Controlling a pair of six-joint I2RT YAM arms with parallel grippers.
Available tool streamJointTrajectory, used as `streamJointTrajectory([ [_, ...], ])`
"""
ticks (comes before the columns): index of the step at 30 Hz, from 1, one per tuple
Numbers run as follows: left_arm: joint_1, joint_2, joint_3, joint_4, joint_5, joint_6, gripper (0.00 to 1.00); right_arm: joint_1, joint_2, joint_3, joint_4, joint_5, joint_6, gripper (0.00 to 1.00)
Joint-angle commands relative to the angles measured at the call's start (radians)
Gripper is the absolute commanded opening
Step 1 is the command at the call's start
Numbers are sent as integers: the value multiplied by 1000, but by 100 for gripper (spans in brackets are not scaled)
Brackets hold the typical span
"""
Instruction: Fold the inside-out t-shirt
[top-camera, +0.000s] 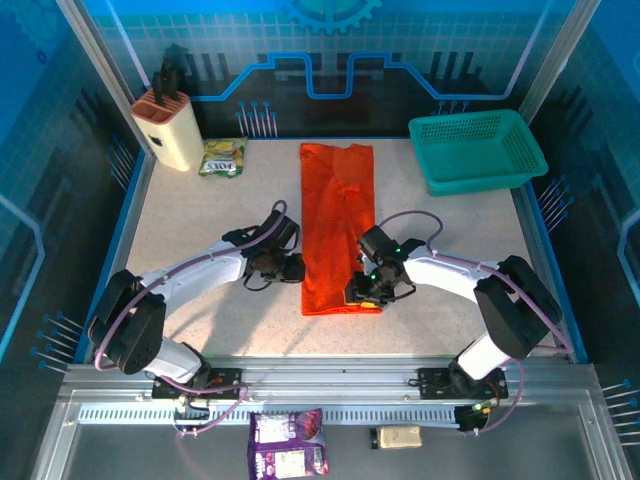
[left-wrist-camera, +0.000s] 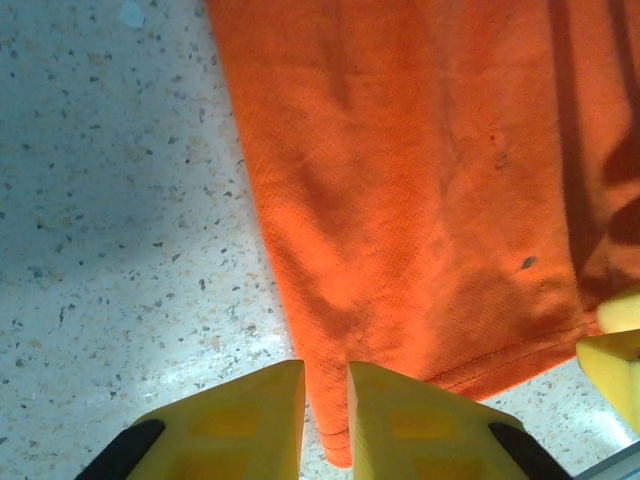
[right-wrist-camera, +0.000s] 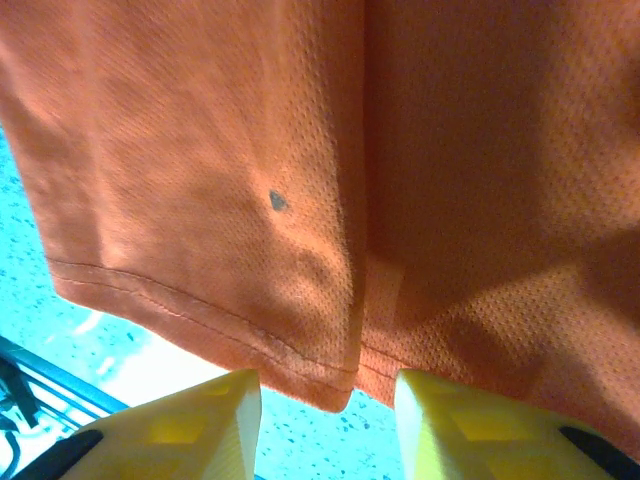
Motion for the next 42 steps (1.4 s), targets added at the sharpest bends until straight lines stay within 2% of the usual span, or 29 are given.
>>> streamJointTrajectory([
  [1,-20,-44,-34,25,23,-6,20,16,26,12,-1,-14,13,37],
  [4,-51,-69,-68,68,18,13,22,20,23,13,14,-30,20,29],
  [9,-151,-115,-145,164,-49,89,28,26,-16,51,23,-48,39,9],
  [12,-226,-158,-209,262,-101,138,34,27,-45,61,34,-62,58,3],
  [16,-321,-177,-267,357,-217,205,41,27,-76,68,56,-85,94,2],
  [20,-369,-151,-287,409,-262,239,48,26,-97,76,79,-105,123,2],
  [31,-419,-25,-277,472,-307,244,59,29,-112,103,109,-139,170,1],
  [33,-424,-2,-271,468,-352,233,60,30,-116,107,112,-141,175,1],
  [35,-427,17,-262,455,-409,214,66,30,-119,110,112,-144,181,1],
  [42,-444,23,-285,434,-558,162,67,30,-131,123,109,-145,197,1],
])
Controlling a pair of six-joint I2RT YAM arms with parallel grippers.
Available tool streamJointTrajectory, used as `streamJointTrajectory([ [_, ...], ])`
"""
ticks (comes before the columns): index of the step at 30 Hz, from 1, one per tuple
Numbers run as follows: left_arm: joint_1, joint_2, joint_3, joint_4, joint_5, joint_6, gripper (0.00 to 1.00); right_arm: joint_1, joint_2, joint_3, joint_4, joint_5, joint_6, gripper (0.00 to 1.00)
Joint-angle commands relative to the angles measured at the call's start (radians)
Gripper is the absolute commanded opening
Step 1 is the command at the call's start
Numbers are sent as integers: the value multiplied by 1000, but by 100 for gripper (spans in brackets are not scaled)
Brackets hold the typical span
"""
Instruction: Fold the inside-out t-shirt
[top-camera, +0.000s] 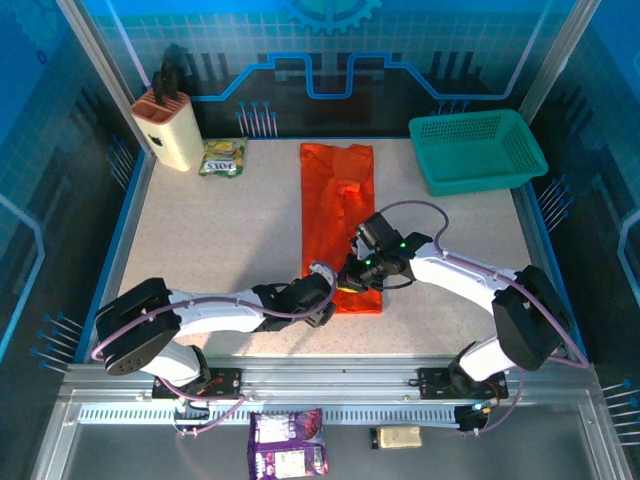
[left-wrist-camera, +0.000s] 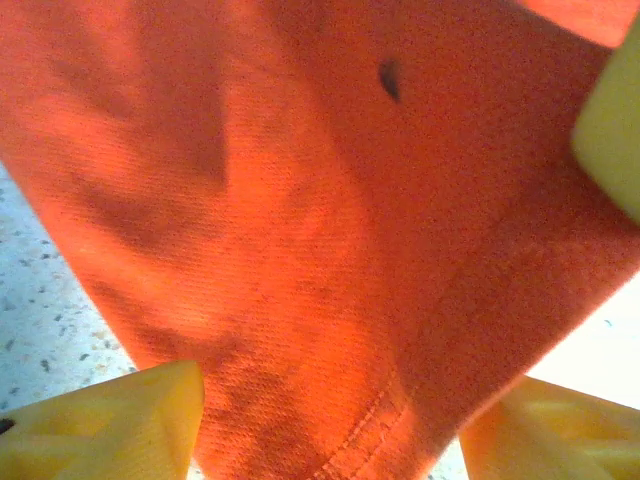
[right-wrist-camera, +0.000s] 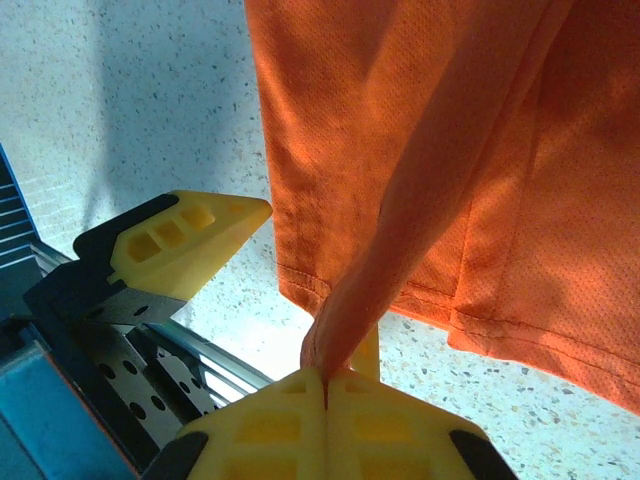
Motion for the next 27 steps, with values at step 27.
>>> streamJointTrajectory([
  [27,-39,-64,-80,-15,-182,-77,55,45,-27,46,20,-59,41,1],
])
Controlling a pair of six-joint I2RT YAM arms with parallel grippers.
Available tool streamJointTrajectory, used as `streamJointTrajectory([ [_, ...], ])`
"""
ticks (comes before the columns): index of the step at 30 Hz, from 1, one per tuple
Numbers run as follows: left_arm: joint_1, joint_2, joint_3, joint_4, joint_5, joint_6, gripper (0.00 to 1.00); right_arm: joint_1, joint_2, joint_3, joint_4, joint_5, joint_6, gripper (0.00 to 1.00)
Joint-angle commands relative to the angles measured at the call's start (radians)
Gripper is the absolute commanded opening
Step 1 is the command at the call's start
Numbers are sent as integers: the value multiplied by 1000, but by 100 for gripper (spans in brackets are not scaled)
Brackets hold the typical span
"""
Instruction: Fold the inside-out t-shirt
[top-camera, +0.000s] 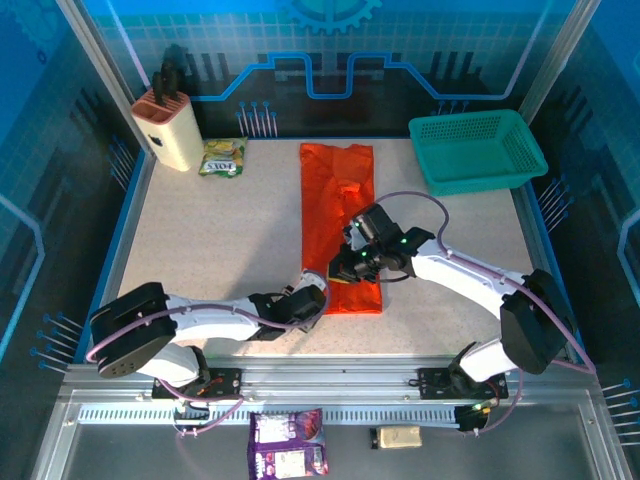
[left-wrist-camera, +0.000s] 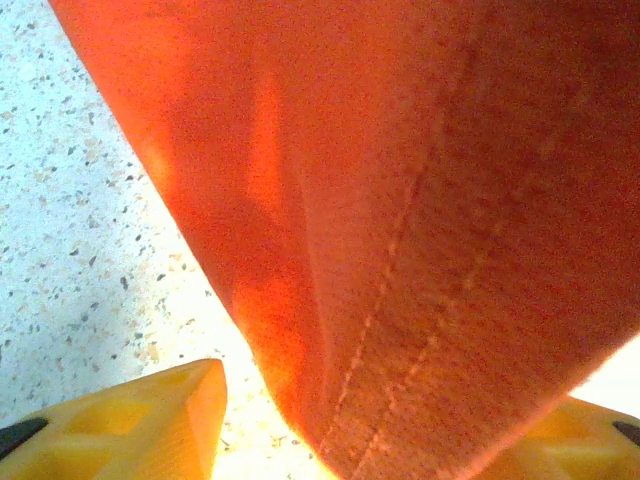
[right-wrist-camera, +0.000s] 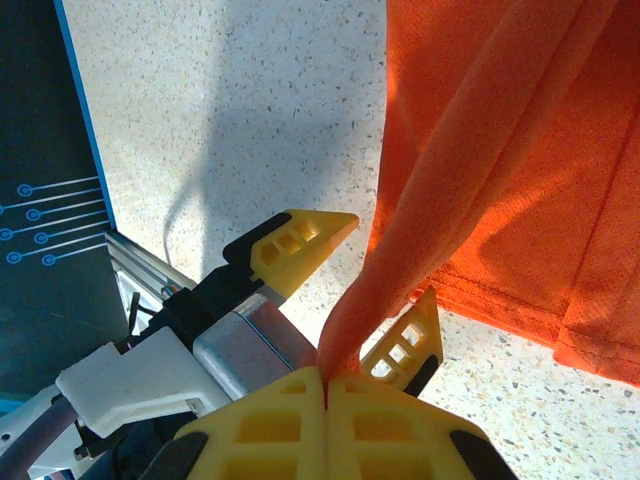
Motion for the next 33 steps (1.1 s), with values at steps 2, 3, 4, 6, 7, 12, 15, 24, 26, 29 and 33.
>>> streamJointTrajectory([
  [2,-4,-34,-4,1,-58,-24,55,27,-8,-23,-10,-23,17,1],
  [3,-3,-36,-7,5,-55,-22,53,27,-9,-23,-10,-22,17,1],
  [4,-3,-37,-7,7,-51,-20,51,27,-8,-24,-11,-23,17,1],
  [6,-3,-43,-7,9,-46,-18,49,28,-6,-25,-12,-24,14,1],
  [7,-3,-46,-7,11,-40,-15,49,26,-3,-25,-13,-26,14,1],
  [12,-3,-79,-11,37,-19,-5,49,28,1,-31,-10,-29,14,1],
  [15,-3,-88,-19,56,-9,1,35,27,-3,-31,-10,-28,13,1],
  [24,-3,-81,-30,34,-1,-7,14,27,0,-34,-12,-29,11,1],
  [26,-3,-94,-36,19,-14,-14,9,27,0,-40,-12,-28,11,1],
  [29,-3,-116,-50,11,-11,-11,1,27,1,-54,-17,-25,8,1],
  [33,-3,-138,-53,-21,-5,-10,0,26,5,-74,-22,-17,-1,0],
])
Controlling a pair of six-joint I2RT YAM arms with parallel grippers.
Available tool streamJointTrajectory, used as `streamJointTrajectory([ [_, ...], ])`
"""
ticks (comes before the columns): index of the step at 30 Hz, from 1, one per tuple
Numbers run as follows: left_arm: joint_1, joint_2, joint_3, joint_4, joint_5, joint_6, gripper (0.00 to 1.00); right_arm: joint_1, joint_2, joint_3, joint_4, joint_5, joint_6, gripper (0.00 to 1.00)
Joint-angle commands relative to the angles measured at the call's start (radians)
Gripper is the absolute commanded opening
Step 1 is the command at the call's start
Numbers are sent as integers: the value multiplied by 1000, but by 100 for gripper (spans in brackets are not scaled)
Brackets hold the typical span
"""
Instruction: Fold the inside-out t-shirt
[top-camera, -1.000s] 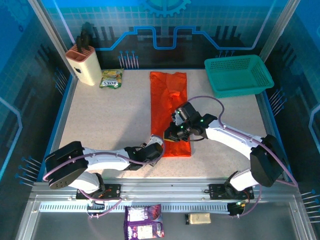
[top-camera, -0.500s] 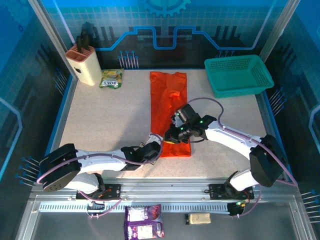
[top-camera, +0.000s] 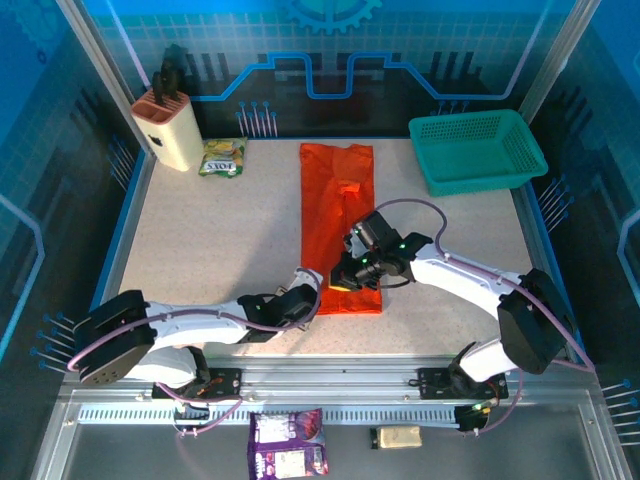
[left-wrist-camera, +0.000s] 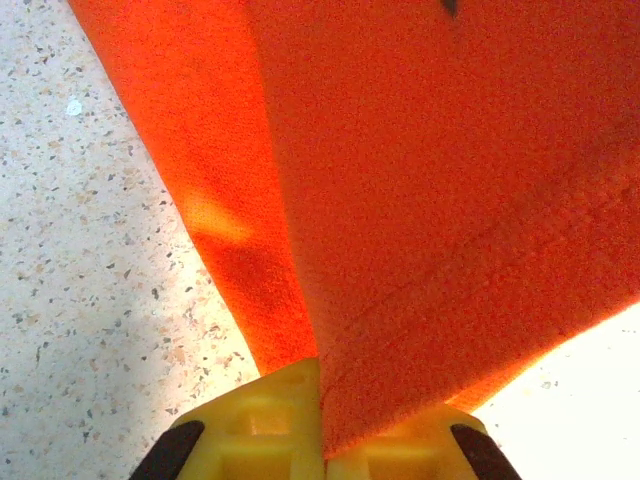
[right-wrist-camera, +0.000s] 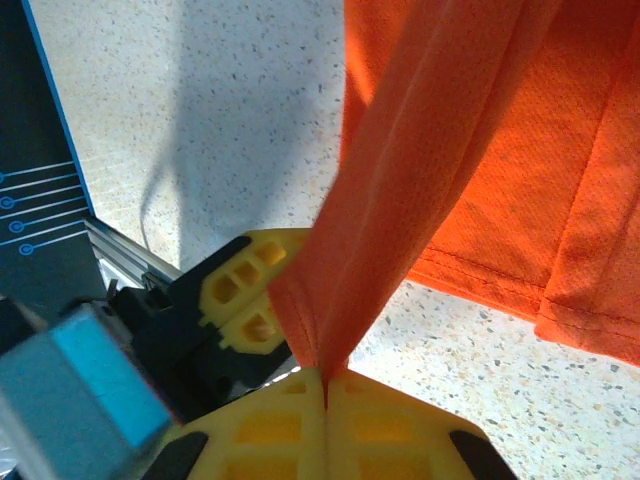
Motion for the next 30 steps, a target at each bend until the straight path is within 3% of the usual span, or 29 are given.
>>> streamJointTrajectory([
  [1,-2,-37,-20,-46,0,-3,0,16,7,-28,-22,-2,-5,0],
  [17,-16,3,-20,-64,117,-56,11,11,115,-208,142,-34,17,0],
  [30,-29,-72,31,-251,77,-189,27,10,190,-268,223,-40,28,0],
])
